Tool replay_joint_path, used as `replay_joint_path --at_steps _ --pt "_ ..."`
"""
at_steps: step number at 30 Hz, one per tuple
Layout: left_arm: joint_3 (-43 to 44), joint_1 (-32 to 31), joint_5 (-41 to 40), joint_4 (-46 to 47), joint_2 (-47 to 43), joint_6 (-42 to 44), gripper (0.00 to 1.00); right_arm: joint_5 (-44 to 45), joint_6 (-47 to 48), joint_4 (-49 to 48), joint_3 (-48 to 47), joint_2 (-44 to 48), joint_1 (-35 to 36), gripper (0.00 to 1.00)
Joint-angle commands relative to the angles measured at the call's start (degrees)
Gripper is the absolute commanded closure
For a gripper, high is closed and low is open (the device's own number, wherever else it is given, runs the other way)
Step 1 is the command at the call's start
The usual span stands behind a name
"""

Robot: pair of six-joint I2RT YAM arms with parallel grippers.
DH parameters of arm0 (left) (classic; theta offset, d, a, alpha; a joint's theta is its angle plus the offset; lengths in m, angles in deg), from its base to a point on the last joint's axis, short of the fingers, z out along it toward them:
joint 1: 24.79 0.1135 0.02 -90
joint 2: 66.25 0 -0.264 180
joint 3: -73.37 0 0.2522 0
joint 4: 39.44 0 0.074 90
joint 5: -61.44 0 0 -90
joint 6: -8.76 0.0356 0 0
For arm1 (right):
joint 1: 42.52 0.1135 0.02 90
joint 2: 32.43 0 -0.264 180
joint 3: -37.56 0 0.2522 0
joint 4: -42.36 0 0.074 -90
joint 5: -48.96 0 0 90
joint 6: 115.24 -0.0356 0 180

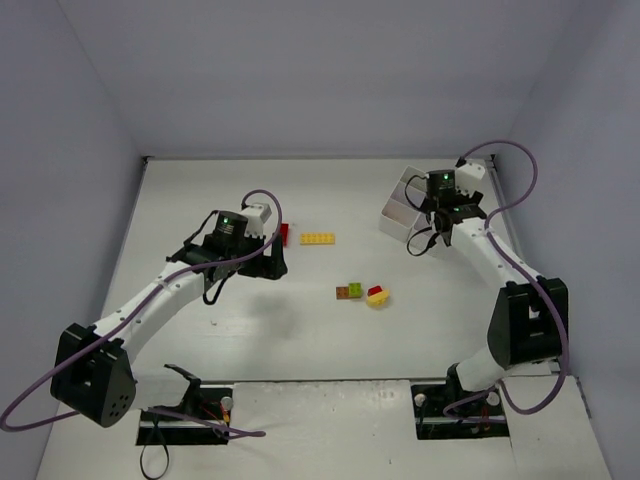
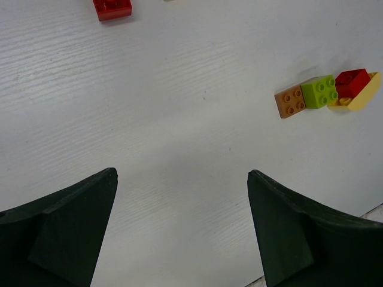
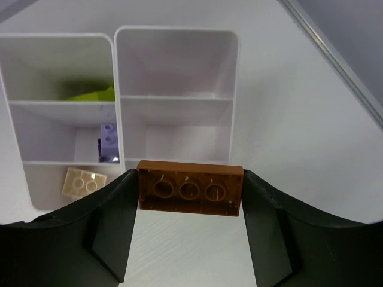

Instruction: Sort the legos into containers by color

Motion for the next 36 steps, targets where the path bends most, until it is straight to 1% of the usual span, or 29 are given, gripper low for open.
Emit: replay_joint_path --at_steps 1,3,6,10,14,17,19,22,24,25,27,30,32,33,36 --pt "1.65 0.36 0.24 2.06 -2.04 0.54 0.17 2.21 0.80 -4.33 -4.30 -2.09 -1.77 0.82" --pt "1.57 0.36 0.24 2.14 -2.13 0.54 0.17 1.68 0.98 -4.59 -5.35 -3.32 -2.56 0.80" --pt "1.57 0.36 0.16 2.23 -2.04 0.63 0.17 0.80 1.07 -5.03 -6.14 -5.17 -3.53 0.71" --pt "1.65 0.36 -0.02 2.23 -1.78 0.63 0.17 -0.25 1.07 -5.04 -7.11 -7.45 -4.06 0.68" --pt "1.57 0.36 0.07 2.23 -1.60 0.63 0.17 -0.25 1.51 -5.04 -7.90 -8.60 -4.33 0.60" --pt "1.65 0.36 0.07 2.23 -1.52 0.63 0.17 -0.17 1.60 -5.04 -8.43 -9.30 -4.50 0.59" --pt "1.65 0.36 0.15 2.23 -1.34 0.63 0.17 -0.51 1.69 -5.04 -8.69 -9.57 -4.59 0.57" --pt "1.74 0.36 0.16 2.23 -1.34 0.63 0.17 -0.69 2.21 -5.04 -9.13 -9.83 -4.50 0.48" --pt "1.65 0.27 0.16 2.14 -1.43 0.63 0.17 -0.61 2.48 -5.04 -9.31 -10.01 -4.50 0.47" --pt "1.65 0.36 0.16 2.14 -1.43 0.63 0.17 -0.52 2.48 -5.04 -9.31 -10.01 -4.50 0.45" --pt "1.65 0.27 0.24 2.23 -1.34 0.63 0.17 -0.34 2.57 -5.04 -9.40 -10.01 -4.50 0.44" --pt "1.65 0.27 0.33 2.23 -1.52 0.63 0.17 -0.17 2.83 -5.04 -9.57 -10.18 -4.59 0.38" --pt "1.74 0.36 0.42 2.23 -1.52 0.63 0.17 -0.08 2.92 -5.04 -9.75 -10.27 -4.50 0.37" --pt "1.74 0.36 0.33 2.14 -1.52 0.63 0.17 0.01 3.01 -5.04 -9.75 -10.18 -4.59 0.34" --pt "1.57 0.36 0.33 2.14 -1.60 0.63 0.17 0.01 3.09 -5.04 -9.66 -10.27 -4.59 0.33"
